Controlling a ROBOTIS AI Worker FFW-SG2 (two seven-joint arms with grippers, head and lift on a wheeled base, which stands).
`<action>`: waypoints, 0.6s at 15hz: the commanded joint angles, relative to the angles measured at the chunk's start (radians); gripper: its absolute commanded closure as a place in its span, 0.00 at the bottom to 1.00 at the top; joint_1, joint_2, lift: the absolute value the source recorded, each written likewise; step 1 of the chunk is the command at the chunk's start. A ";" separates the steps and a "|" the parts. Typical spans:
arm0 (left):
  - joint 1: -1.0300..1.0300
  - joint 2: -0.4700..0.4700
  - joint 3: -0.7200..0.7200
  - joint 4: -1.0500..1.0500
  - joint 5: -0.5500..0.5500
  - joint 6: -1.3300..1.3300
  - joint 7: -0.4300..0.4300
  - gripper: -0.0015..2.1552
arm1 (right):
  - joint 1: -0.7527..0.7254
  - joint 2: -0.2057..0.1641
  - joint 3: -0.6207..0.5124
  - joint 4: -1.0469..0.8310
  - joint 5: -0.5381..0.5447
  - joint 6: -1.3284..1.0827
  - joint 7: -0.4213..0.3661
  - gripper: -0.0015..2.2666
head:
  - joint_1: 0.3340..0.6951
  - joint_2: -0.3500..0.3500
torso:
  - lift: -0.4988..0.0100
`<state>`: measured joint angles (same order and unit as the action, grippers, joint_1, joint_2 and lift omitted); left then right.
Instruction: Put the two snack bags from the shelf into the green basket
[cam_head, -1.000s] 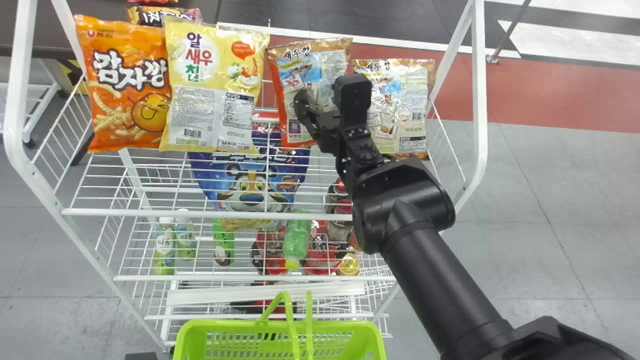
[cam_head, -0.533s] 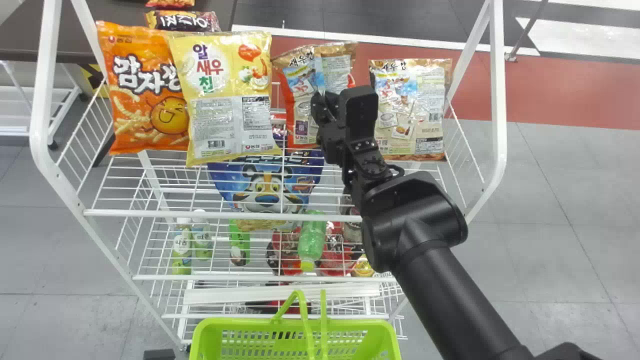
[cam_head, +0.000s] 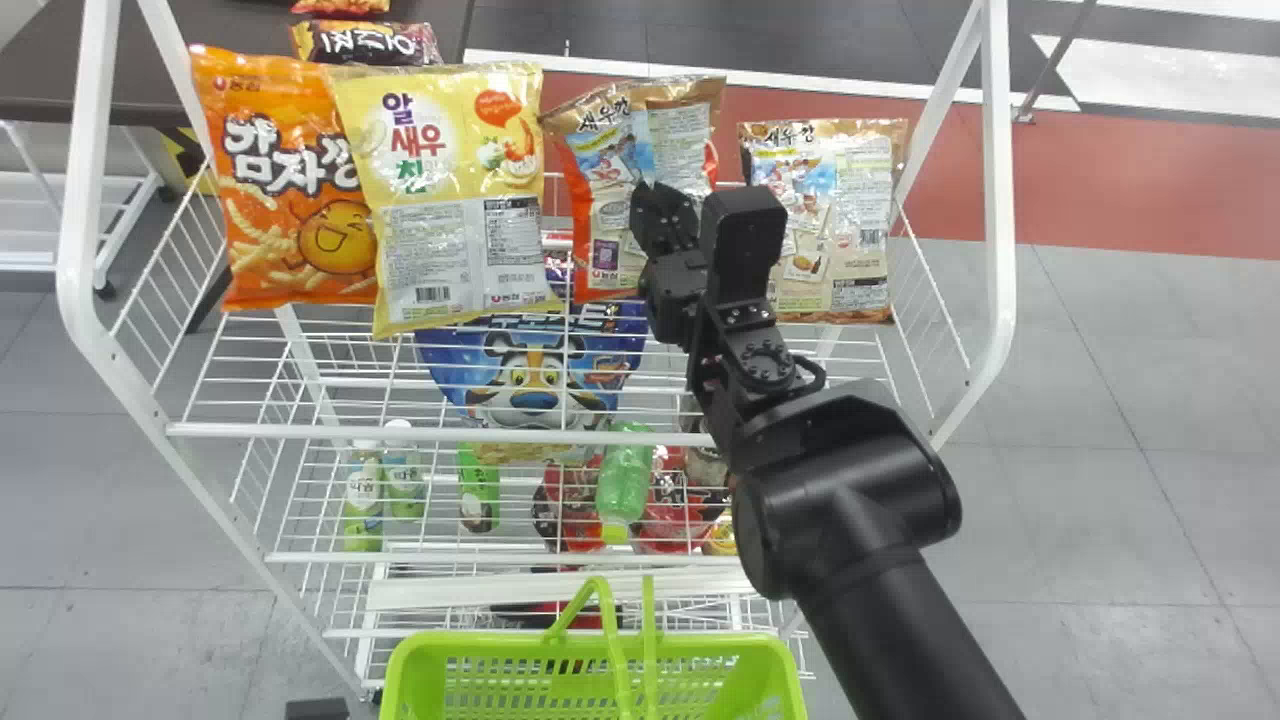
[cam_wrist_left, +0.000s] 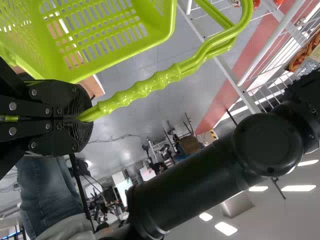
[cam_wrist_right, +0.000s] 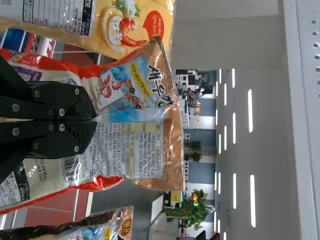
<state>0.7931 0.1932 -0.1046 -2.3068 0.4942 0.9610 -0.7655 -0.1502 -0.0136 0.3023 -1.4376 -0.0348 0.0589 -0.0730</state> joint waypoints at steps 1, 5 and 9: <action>0.000 0.000 -0.001 0.000 0.000 -0.001 0.000 0.80 | 0.047 -0.016 0.001 -0.093 -0.005 0.039 -0.004 0.99 | 1.00 0.32 | 0.96; 0.008 0.000 0.000 -0.014 -0.003 0.002 -0.005 0.80 | 0.172 -0.060 -0.002 -0.339 -0.059 0.217 -0.004 0.99 | 1.00 0.31 | 0.96; 0.008 0.002 -0.001 -0.020 -0.006 0.002 -0.003 0.80 | 0.313 -0.129 -0.032 -0.649 -0.111 0.487 -0.007 0.99 | 1.00 0.28 | 0.96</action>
<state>0.8007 0.1947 -0.1045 -2.3253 0.4890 0.9627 -0.7684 0.1164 -0.1184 0.2875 -1.9838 -0.1244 0.4451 -0.0776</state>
